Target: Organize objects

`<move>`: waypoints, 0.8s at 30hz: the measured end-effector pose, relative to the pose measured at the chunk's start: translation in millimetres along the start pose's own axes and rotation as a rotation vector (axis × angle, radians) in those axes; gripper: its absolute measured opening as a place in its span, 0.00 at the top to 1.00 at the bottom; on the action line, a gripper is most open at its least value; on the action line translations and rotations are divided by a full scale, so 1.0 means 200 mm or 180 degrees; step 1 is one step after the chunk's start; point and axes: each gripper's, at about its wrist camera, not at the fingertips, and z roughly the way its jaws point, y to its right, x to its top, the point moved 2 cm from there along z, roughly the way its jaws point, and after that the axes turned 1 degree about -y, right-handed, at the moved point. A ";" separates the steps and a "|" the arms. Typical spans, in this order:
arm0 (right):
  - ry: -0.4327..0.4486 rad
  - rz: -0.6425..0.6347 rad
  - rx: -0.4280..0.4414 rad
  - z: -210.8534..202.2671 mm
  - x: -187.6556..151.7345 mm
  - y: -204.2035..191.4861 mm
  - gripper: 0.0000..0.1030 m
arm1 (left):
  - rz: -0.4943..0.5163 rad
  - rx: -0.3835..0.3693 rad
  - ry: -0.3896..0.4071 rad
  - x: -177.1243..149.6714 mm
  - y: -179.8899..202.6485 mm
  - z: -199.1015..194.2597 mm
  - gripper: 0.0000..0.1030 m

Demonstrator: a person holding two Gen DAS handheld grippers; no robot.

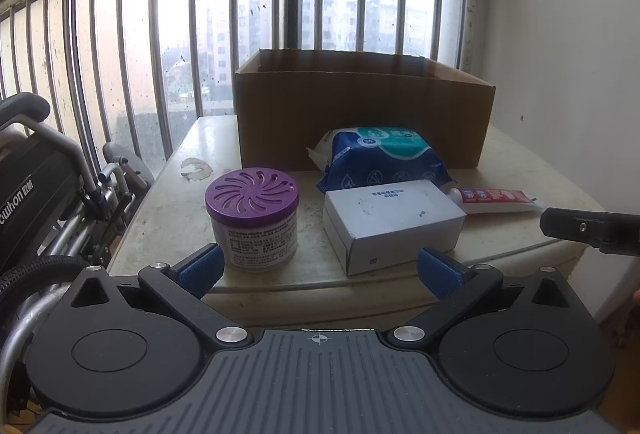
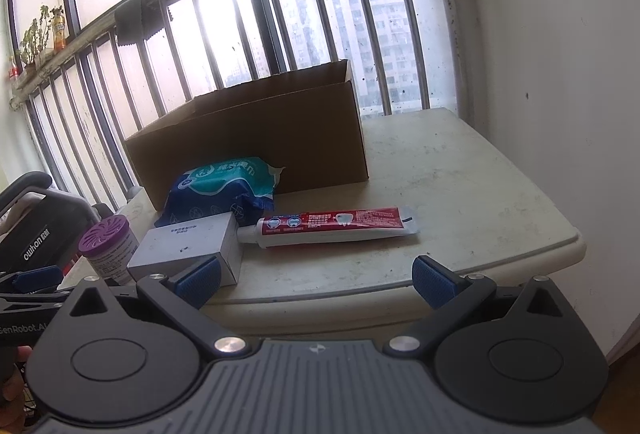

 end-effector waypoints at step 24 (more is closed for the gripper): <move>0.0006 -0.0024 0.0030 0.00 0.00 -0.01 0.00 | 0.0016 -0.0036 0.0005 0.00 0.01 0.00 0.00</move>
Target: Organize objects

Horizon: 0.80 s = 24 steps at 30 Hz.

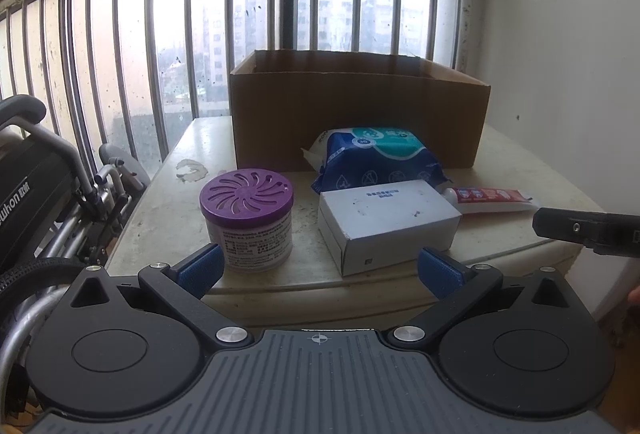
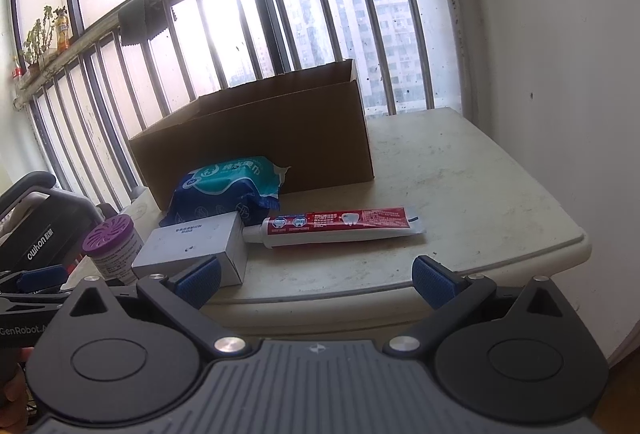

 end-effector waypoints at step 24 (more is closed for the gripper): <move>-0.0006 0.0009 0.0018 0.00 0.00 -0.01 0.00 | 0.0000 -0.0009 0.0013 0.00 0.00 0.00 0.00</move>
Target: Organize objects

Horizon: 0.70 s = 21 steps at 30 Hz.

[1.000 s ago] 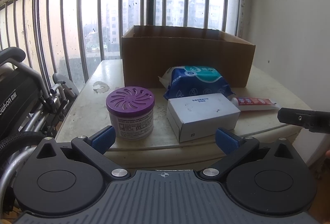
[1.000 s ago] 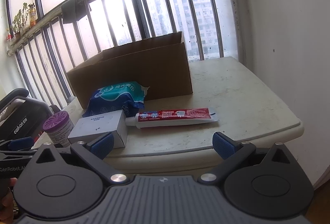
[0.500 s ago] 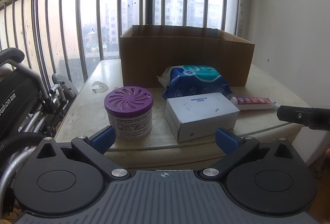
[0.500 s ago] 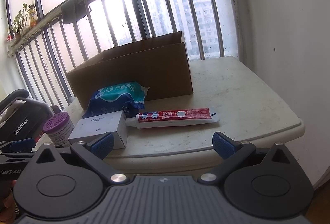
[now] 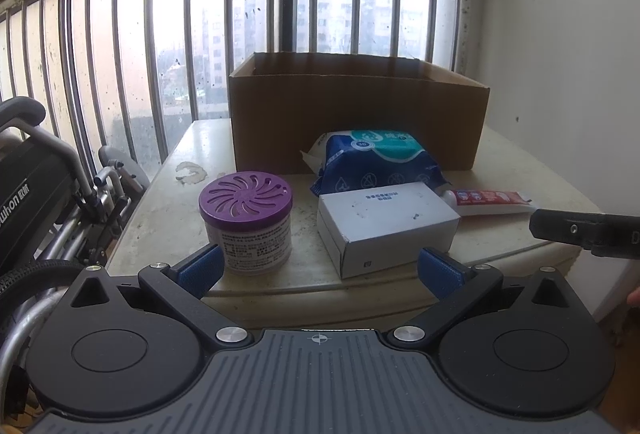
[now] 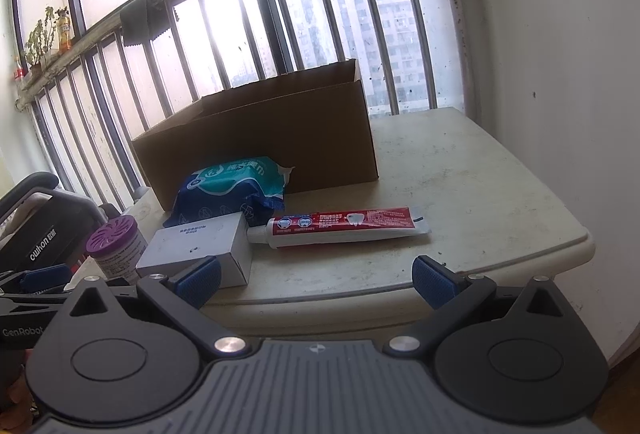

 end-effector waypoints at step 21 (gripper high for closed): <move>0.0006 0.0002 -0.0003 0.01 0.02 0.00 0.00 | -0.0006 0.0025 0.0012 -0.01 -0.01 0.00 0.00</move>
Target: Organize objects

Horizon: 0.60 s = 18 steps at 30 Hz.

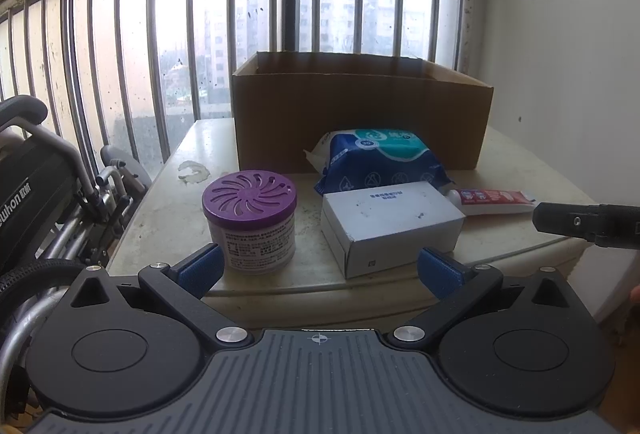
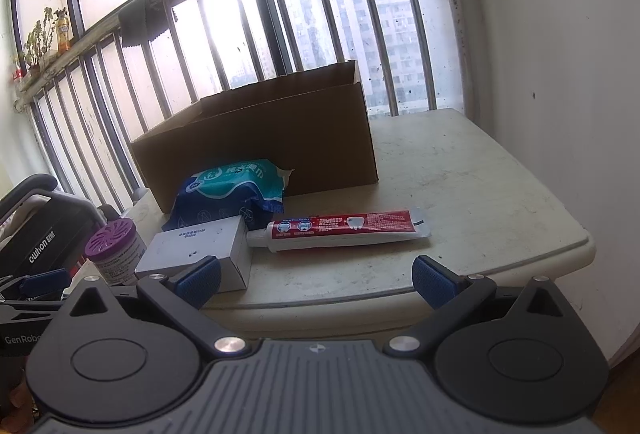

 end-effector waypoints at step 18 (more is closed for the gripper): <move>-0.0034 -0.0057 0.0000 0.07 0.06 -0.04 0.00 | -0.0091 0.0016 0.0006 0.04 -0.07 0.05 0.00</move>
